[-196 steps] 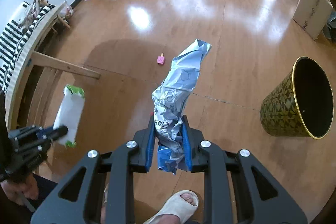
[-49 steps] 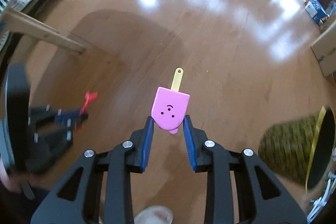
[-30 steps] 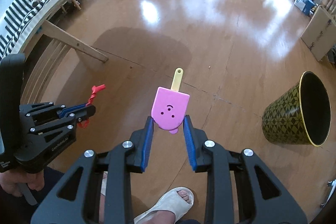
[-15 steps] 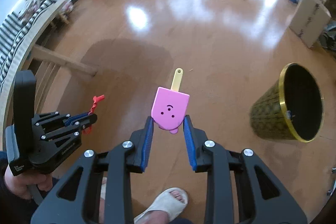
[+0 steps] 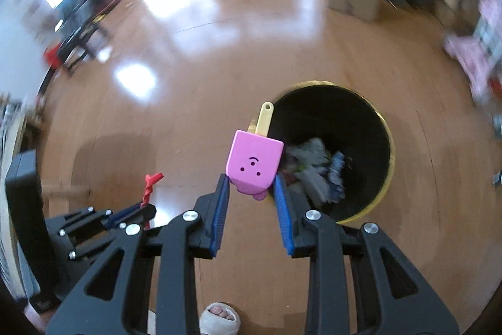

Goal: Collect trash

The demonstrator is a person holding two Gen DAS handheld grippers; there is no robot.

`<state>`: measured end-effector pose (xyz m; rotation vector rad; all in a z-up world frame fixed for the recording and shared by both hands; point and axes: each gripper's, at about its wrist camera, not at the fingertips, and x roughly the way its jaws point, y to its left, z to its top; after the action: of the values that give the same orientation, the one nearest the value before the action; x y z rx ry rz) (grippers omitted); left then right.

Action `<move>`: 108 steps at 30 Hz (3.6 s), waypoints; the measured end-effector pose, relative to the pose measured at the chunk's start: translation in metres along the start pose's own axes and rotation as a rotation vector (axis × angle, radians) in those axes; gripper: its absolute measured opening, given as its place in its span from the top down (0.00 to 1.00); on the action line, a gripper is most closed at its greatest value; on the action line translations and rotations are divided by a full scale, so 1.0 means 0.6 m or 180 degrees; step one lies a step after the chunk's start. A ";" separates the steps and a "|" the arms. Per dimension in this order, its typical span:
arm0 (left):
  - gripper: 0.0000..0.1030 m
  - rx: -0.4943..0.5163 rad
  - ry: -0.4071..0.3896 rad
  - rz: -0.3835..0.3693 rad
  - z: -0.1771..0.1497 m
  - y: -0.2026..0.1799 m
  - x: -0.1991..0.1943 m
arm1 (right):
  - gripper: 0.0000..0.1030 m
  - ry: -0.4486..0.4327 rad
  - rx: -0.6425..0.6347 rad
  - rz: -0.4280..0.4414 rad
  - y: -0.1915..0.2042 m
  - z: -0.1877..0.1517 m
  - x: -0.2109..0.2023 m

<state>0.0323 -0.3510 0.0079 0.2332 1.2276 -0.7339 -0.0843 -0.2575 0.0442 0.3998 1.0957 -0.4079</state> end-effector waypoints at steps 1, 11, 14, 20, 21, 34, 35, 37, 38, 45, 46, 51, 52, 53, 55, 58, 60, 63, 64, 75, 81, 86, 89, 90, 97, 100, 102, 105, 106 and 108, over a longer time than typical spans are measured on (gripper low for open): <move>0.93 0.0031 0.0018 -0.0025 0.010 -0.017 0.012 | 0.71 0.0021 0.0082 -0.0015 -0.022 0.002 0.007; 0.93 0.0127 0.0093 -0.0252 0.082 -0.107 0.109 | 0.71 0.0188 0.0851 0.0069 -0.166 0.009 0.063; 0.93 0.0064 0.0050 -0.0281 0.096 -0.109 0.119 | 0.71 0.0159 0.0872 0.0089 -0.158 0.014 0.060; 0.82 0.0057 -0.0122 -0.0347 0.109 -0.103 0.114 | 0.71 -0.0004 0.0852 0.0006 -0.141 0.012 0.046; 0.51 0.0053 -0.0123 -0.0341 0.110 -0.102 0.115 | 0.63 -0.0041 0.0827 -0.0051 -0.140 0.014 0.044; 0.06 -0.0191 -0.0400 0.0232 -0.060 0.129 -0.069 | 0.12 0.0073 0.0030 -0.0055 0.017 -0.002 0.039; 0.06 -0.0251 -0.0420 0.0314 -0.085 0.159 -0.088 | 0.11 0.0108 -0.0153 -0.0068 0.056 -0.012 0.040; 0.06 -0.0391 -0.0399 0.0521 -0.147 0.227 -0.129 | 0.09 0.0139 -0.0488 -0.0095 0.131 -0.036 0.038; 0.06 -0.0511 -0.0355 0.0678 -0.186 0.272 -0.152 | 0.08 0.0120 -0.0631 -0.0092 0.171 -0.052 0.033; 0.06 -0.1394 -0.0256 0.1159 -0.363 0.469 -0.264 | 0.07 -0.0015 -0.1193 0.0293 0.416 -0.162 0.013; 0.06 -0.1539 -0.0254 0.1135 -0.379 0.489 -0.268 | 0.07 -0.0100 -0.1347 0.0245 0.450 -0.179 0.011; 0.06 -0.1808 -0.0380 0.1235 -0.410 0.534 -0.281 | 0.07 -0.0153 -0.1510 0.0291 0.518 -0.213 0.019; 0.06 -0.1796 -0.0410 0.1209 -0.409 0.532 -0.284 | 0.07 -0.0129 -0.1502 0.0312 0.522 -0.216 0.024; 0.06 -0.1791 -0.0435 0.1190 -0.411 0.534 -0.286 | 0.07 -0.0126 -0.1516 0.0298 0.526 -0.217 0.027; 0.06 -0.1778 -0.0481 0.1184 -0.403 0.527 -0.286 | 0.07 -0.0131 -0.1552 0.0252 0.529 -0.217 0.033; 0.06 -0.1787 -0.0570 0.1129 -0.393 0.523 -0.291 | 0.07 -0.0129 -0.1563 0.0185 0.516 -0.215 0.045; 0.06 -0.1755 -0.0598 0.1150 -0.392 0.522 -0.296 | 0.07 -0.0098 -0.1533 0.0180 0.505 -0.218 0.051; 0.06 -0.1658 -0.0589 0.1186 -0.386 0.507 -0.294 | 0.07 -0.0052 -0.1489 0.0182 0.491 -0.217 0.060; 0.06 -0.1631 -0.0582 0.1197 -0.385 0.501 -0.292 | 0.07 -0.0048 -0.1482 0.0186 0.488 -0.216 0.060; 0.06 -0.1541 -0.0489 0.1180 -0.387 0.494 -0.276 | 0.07 -0.0011 -0.1433 0.0221 0.477 -0.211 0.060; 0.06 -0.1551 -0.0489 0.1195 -0.388 0.492 -0.277 | 0.07 0.0011 -0.1454 0.0228 0.470 -0.209 0.063; 0.06 -0.1548 -0.0486 0.1195 -0.387 0.494 -0.276 | 0.07 0.0025 -0.1495 0.0230 0.470 -0.211 0.064; 0.06 -0.1550 -0.0490 0.1200 -0.387 0.493 -0.277 | 0.07 0.0026 -0.1497 0.0230 0.470 -0.211 0.065; 0.06 -0.1544 -0.0491 0.1198 -0.387 0.495 -0.276 | 0.07 0.0025 -0.1491 0.0229 0.470 -0.211 0.065; 0.06 -0.1527 -0.0482 0.1199 -0.387 0.493 -0.275 | 0.07 0.0040 -0.1503 0.0226 0.468 -0.214 0.068; 0.06 -0.1529 -0.0483 0.1196 -0.388 0.492 -0.275 | 0.07 0.0038 -0.1501 0.0230 0.468 -0.214 0.068; 0.06 -0.1532 -0.0480 0.1194 -0.388 0.493 -0.274 | 0.07 0.0039 -0.1508 0.0229 0.467 -0.215 0.069; 0.06 -0.1516 -0.0469 0.1186 -0.388 0.494 -0.273 | 0.07 0.0044 -0.1511 0.0230 0.466 -0.215 0.069; 0.06 -0.1510 -0.0467 0.1184 -0.388 0.495 -0.273 | 0.07 0.0050 -0.1514 0.0229 0.466 -0.215 0.070; 0.06 -0.1504 -0.0466 0.1181 -0.388 0.496 -0.273 | 0.07 0.0047 -0.1522 0.0228 0.464 -0.216 0.069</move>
<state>0.0149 0.0600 0.0120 0.0125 1.1407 -0.1272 -0.0263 0.0410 -0.0151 0.0183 1.1491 -0.0713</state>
